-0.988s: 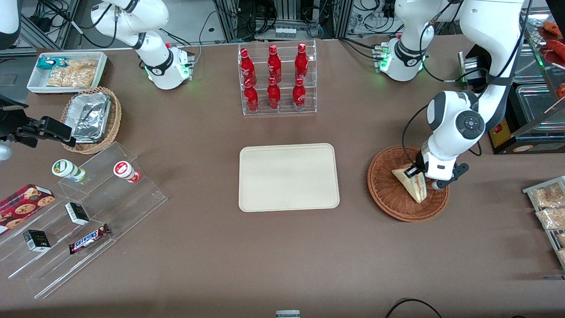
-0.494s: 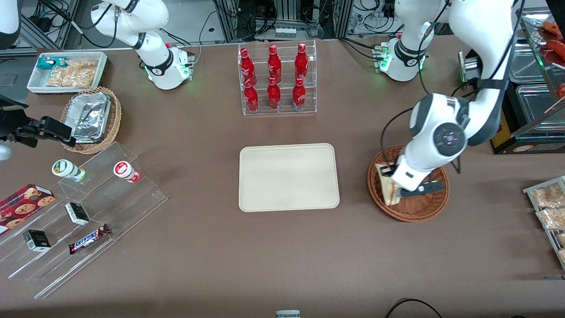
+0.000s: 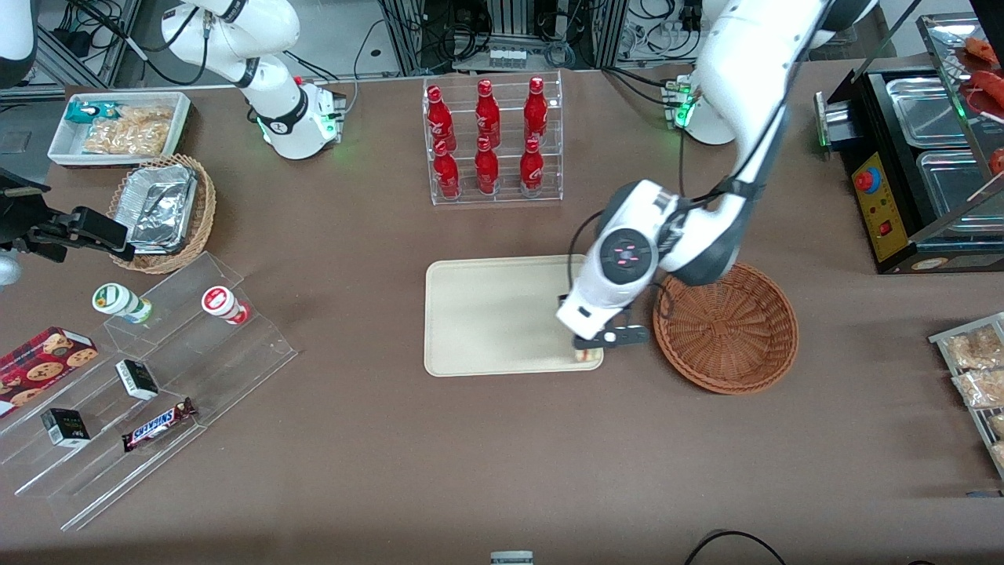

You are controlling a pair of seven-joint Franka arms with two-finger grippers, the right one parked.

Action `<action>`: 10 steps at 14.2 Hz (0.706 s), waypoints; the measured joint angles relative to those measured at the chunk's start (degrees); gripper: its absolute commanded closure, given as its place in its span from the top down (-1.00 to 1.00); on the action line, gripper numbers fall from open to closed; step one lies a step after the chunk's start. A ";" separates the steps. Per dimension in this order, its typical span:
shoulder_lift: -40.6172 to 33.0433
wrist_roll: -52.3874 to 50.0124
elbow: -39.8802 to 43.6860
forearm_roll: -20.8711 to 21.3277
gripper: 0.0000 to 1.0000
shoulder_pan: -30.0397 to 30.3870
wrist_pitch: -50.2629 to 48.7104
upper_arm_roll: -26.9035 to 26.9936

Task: Place sandwich from basket to tray
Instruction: 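Lift the sandwich and carry it over the beige tray, then lower the sandwich onto the tray and open the left gripper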

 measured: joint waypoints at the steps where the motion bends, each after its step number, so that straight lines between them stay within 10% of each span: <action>1: 1.98 -1.96 2.10 0.00 -1.00 -1.73 0.00 0.01; 8: 9.94 -10.51 10.82 2.31 -0.94 -9.85 -0.04 0.20; 10: 12.18 -12.87 12.74 5.46 -0.51 -11.03 -0.06 0.21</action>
